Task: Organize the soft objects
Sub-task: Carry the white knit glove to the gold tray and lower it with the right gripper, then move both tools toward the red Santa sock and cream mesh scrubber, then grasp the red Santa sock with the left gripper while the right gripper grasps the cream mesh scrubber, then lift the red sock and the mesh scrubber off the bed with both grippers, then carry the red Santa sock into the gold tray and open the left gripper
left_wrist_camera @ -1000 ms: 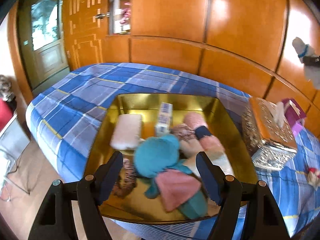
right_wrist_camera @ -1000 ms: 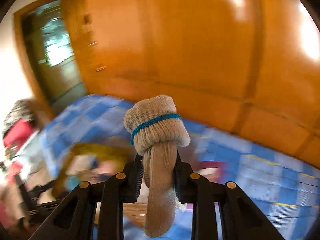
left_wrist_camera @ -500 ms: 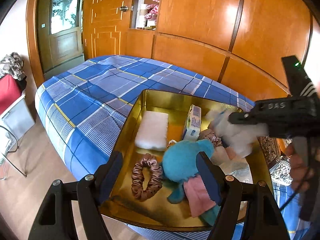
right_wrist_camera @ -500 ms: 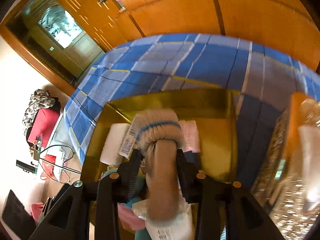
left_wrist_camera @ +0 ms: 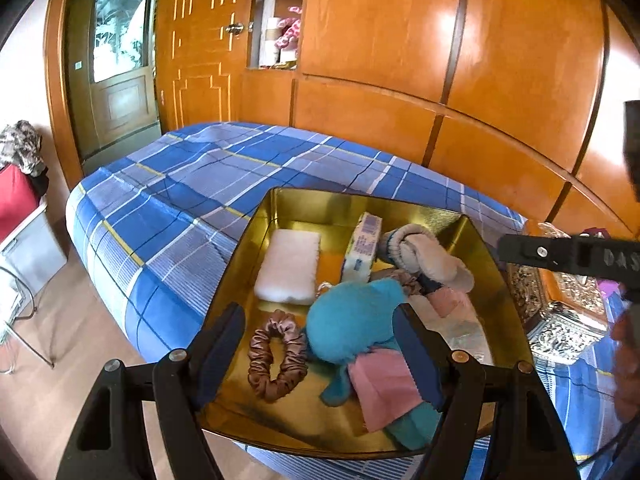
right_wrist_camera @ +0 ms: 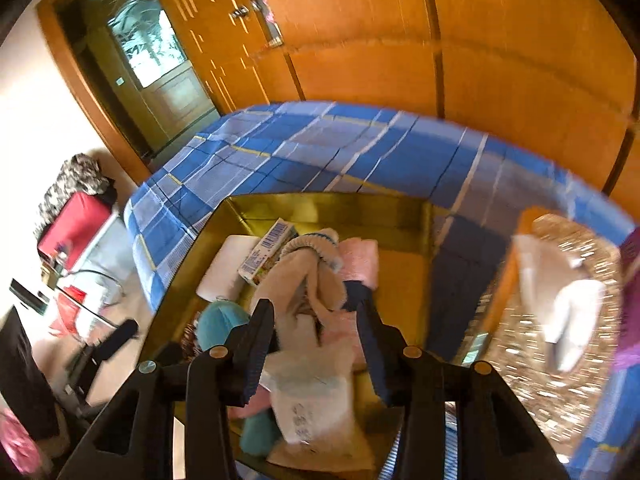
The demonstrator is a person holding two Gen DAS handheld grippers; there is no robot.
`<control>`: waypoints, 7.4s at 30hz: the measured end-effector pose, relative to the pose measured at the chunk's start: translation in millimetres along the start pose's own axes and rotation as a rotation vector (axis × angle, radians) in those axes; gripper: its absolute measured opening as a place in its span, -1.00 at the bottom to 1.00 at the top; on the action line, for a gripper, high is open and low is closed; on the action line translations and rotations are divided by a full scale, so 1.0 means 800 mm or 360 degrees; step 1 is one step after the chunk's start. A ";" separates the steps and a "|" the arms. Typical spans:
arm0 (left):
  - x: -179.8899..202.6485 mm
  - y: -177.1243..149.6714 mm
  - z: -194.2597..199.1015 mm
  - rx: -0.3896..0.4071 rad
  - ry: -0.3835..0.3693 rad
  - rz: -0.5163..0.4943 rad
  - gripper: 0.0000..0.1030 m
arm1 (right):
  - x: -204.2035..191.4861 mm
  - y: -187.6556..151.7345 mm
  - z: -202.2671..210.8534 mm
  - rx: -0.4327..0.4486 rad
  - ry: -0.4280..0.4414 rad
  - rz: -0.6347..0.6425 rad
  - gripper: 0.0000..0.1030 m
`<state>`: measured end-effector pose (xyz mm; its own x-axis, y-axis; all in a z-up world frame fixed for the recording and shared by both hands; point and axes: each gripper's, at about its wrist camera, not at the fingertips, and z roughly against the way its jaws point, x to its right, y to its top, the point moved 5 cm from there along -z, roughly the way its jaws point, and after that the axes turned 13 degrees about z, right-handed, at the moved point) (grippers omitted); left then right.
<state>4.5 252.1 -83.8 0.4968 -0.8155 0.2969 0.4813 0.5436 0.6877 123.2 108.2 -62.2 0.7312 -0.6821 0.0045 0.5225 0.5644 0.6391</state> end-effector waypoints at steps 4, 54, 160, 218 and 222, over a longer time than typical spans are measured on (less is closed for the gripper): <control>0.011 0.000 0.009 0.0028 -0.0029 -0.0045 0.49 | -0.003 -0.021 0.032 0.0093 -0.0124 0.0126 -0.16; 0.178 -0.108 0.061 -0.0131 -0.0487 -0.0691 0.49 | 0.384 -0.392 0.359 0.0184 -0.0996 -0.1545 -0.11; 0.505 -0.297 -0.058 -0.0988 -0.0956 -0.1047 -0.40 | 0.397 -0.379 0.219 -0.0905 -0.0315 -0.0365 0.32; 0.407 0.093 -0.058 -0.0257 -0.0596 -0.0369 -0.55 | 0.384 -0.349 0.115 -0.0708 -0.0930 -0.0520 -0.54; 0.330 0.099 -0.056 -0.0226 -0.0518 -0.0285 -0.55 | 0.384 -0.349 0.126 -0.0701 -0.0923 -0.0555 -0.53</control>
<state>206.1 88.5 19.3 0.1519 -0.9078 0.3908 0.6458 0.3905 0.6561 157.5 -305.9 -161.5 0.2131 -0.9172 0.3366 0.8920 0.3232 0.3160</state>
